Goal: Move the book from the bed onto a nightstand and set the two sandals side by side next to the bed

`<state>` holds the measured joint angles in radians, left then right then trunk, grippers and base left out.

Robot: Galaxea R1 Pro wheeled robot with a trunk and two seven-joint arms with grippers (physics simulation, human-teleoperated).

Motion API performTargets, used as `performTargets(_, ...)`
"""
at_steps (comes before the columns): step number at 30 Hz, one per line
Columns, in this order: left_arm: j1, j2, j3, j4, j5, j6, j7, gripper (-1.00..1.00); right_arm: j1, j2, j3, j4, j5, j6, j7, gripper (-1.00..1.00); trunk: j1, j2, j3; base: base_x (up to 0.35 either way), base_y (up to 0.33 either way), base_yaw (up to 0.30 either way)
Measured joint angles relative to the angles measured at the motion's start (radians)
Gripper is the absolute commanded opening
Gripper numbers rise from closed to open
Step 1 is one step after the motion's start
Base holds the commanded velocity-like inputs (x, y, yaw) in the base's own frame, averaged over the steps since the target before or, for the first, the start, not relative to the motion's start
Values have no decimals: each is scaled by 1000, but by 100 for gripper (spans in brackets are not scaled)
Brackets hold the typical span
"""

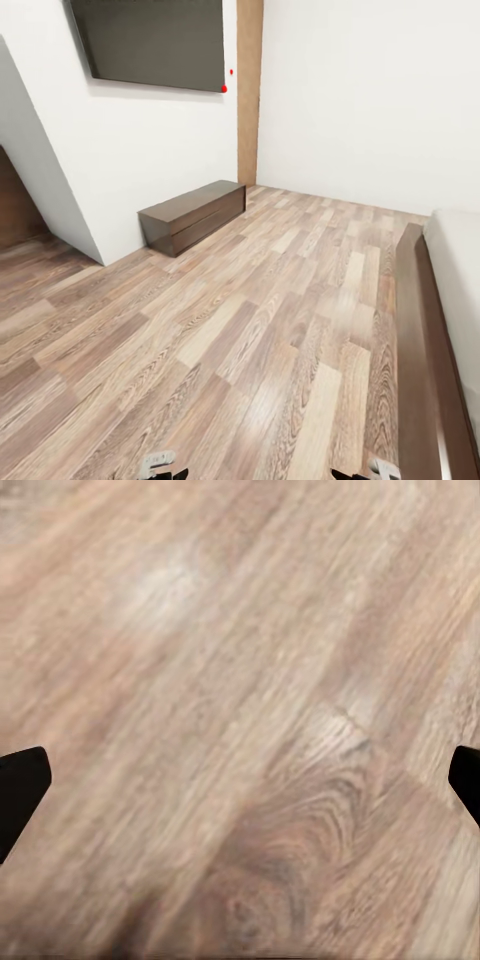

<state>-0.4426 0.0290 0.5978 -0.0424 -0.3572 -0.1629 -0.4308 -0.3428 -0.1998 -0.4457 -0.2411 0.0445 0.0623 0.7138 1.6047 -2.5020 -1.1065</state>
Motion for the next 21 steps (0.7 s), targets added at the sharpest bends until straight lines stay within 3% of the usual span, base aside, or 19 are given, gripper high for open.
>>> performTargets(21,0,0,0,1,0,0,0,100,0,0,0,0,0,0,0,100,0,0,0,0,0,292)
